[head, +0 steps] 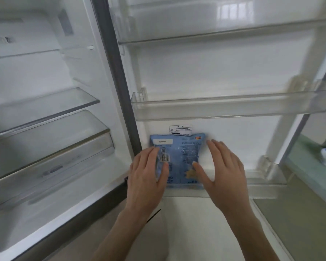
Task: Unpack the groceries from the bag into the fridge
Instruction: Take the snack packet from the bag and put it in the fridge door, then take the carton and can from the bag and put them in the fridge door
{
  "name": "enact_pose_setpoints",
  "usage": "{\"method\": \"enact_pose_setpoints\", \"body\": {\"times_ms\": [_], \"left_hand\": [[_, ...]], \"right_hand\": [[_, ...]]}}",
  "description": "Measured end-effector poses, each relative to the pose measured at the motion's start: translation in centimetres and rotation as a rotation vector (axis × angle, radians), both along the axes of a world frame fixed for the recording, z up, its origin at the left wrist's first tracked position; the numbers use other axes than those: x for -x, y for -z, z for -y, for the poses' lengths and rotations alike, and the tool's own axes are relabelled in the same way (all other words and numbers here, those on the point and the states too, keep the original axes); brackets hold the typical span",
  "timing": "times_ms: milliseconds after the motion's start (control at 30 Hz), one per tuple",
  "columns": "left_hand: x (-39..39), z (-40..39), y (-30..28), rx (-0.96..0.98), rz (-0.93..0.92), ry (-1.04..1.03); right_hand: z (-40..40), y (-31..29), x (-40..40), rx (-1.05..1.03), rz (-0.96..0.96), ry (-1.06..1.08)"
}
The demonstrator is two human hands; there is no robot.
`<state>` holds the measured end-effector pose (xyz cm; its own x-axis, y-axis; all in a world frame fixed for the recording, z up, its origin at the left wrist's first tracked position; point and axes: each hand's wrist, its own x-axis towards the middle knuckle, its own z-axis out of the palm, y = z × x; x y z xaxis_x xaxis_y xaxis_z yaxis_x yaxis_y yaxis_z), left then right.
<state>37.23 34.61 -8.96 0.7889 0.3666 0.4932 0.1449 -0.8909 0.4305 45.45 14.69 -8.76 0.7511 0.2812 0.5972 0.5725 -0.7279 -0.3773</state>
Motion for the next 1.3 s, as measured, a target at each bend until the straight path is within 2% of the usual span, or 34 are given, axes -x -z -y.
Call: {"method": "enact_pose_setpoints", "body": {"times_ms": [267,600,900,1300], "left_hand": [[1.3,1.5,0.4,-0.034,0.046,0.310],[1.3,10.6,-0.1,-0.137,0.161,0.574],[4.5,25.2,-1.5,-0.168,0.247,0.894],[13.0,47.6,-1.4,-0.125,0.354,1.239]], "right_hand": [[4.1,-0.3,6.5,0.098,0.090,0.292],[11.7,-1.1,14.9,0.197,0.081,0.672],[23.5,-1.5,23.1,0.263,0.040,0.962],[41.7,-1.0,36.7,0.220,0.016,1.250]]}}
